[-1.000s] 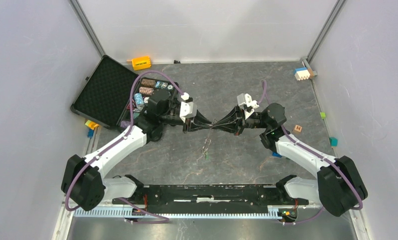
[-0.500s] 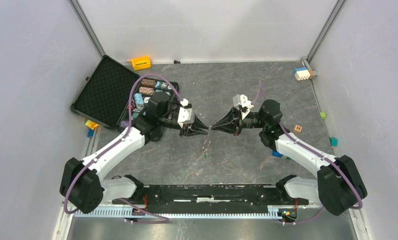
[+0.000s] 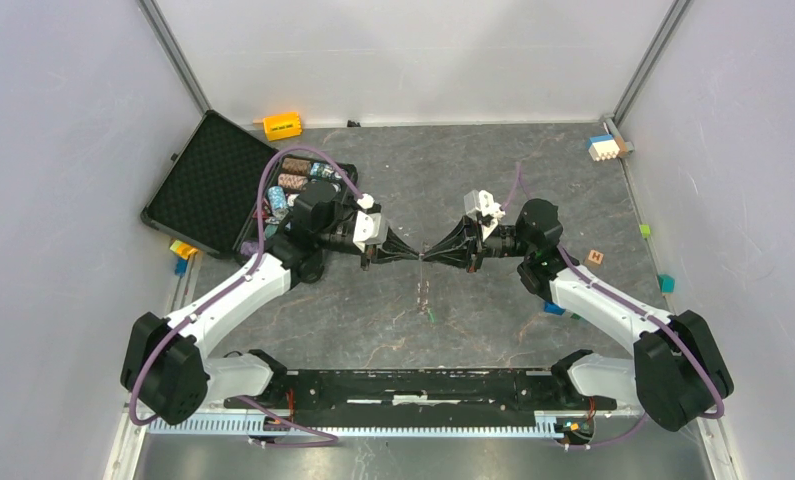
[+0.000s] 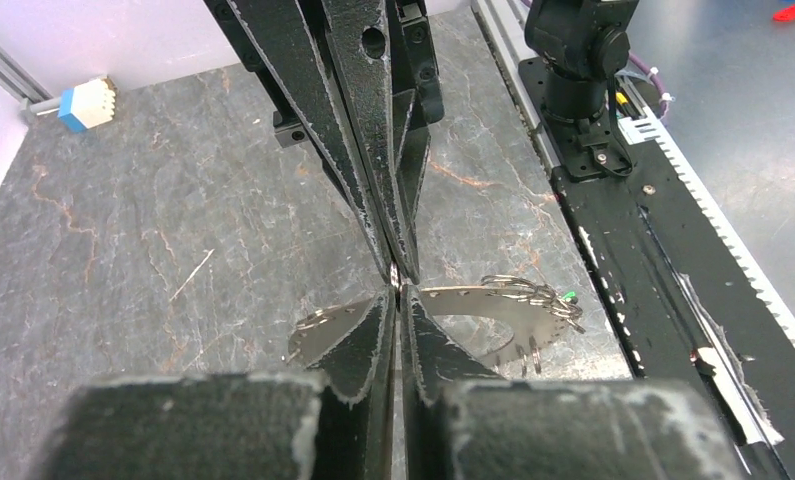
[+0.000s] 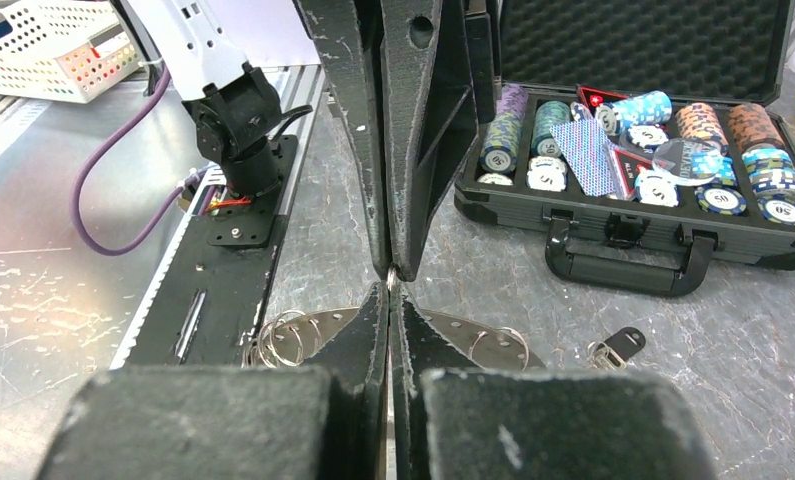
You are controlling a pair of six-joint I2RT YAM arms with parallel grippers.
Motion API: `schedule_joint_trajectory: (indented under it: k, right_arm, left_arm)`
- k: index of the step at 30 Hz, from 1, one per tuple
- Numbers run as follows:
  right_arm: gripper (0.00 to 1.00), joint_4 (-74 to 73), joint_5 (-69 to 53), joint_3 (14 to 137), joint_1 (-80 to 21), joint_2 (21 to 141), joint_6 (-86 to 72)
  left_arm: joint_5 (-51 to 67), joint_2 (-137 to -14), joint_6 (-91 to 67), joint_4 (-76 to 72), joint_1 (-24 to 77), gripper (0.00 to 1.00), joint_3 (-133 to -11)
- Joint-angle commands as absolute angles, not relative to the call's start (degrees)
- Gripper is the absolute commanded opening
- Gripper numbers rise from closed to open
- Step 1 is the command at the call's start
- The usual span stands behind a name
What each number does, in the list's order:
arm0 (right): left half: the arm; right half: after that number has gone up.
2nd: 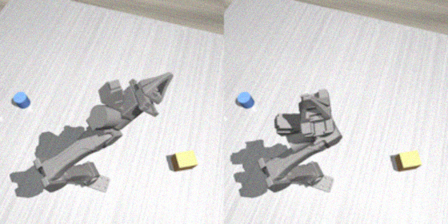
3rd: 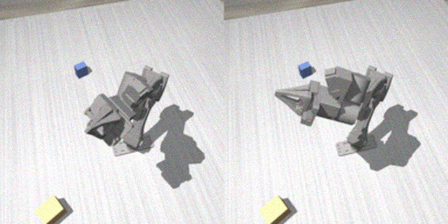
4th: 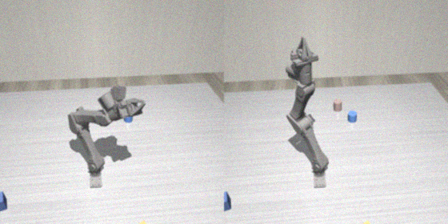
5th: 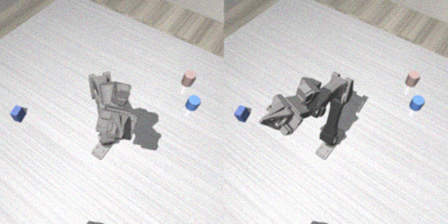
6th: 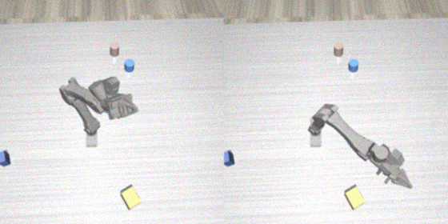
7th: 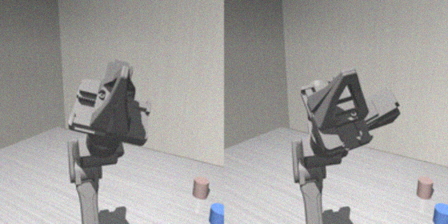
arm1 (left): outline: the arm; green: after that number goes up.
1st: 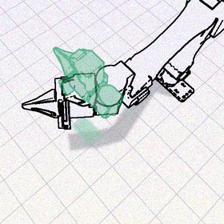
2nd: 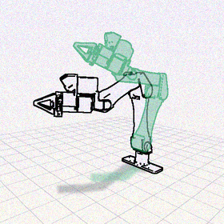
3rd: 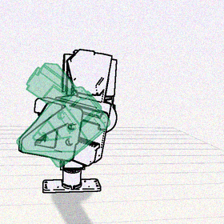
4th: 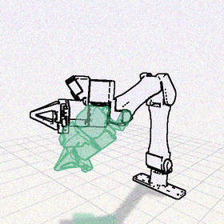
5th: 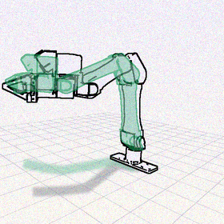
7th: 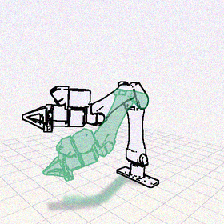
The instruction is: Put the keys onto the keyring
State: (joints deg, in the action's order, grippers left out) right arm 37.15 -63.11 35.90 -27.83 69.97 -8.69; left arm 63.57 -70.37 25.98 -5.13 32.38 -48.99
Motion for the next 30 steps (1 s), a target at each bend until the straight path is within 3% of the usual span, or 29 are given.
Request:
schedule_joint_trajectory:
  k: [1, 10, 17, 22, 25, 30]
  right_arm:
    - [0.0, 40.06, -63.0, 37.71, -27.6, 68.85, -8.53]
    - [0.0, 34.51, -61.19, 37.65, -27.59, 68.22, -3.65]
    - [0.12, 17.55, -55.33, 41.19, -29.7, 67.97, 11.64]
    - [0.1, 10.25, -51.14, 43.67, -31.33, 68.36, 17.56]
    - [0.0, 9.58, -50.05, 43.56, -31.5, 68.11, 18.36]
    - [0.0, 9.64, -48.6, 42.98, -31.49, 67.33, 19.25]
  left_arm:
    - [66.08, -70.56, 24.38, -7.82, 32.44, 0.05, -48.43]
    - [64.91, -70.58, 22.7, -7.82, 32.43, 0.02, -48.48]
    - [56.1, -72.04, 25.53, 5.2, 35.44, 0.02, -54.63]
    - [52.77, -72.88, 26.17, 9.14, 36.99, 0.02, -57.07]
    - [51.43, -72.78, 26.53, 10.07, 37.0, 0.02, -57.93]
    - [51.09, -72.01, 27.94, 10.9, 37.0, 0.02, -57.81]
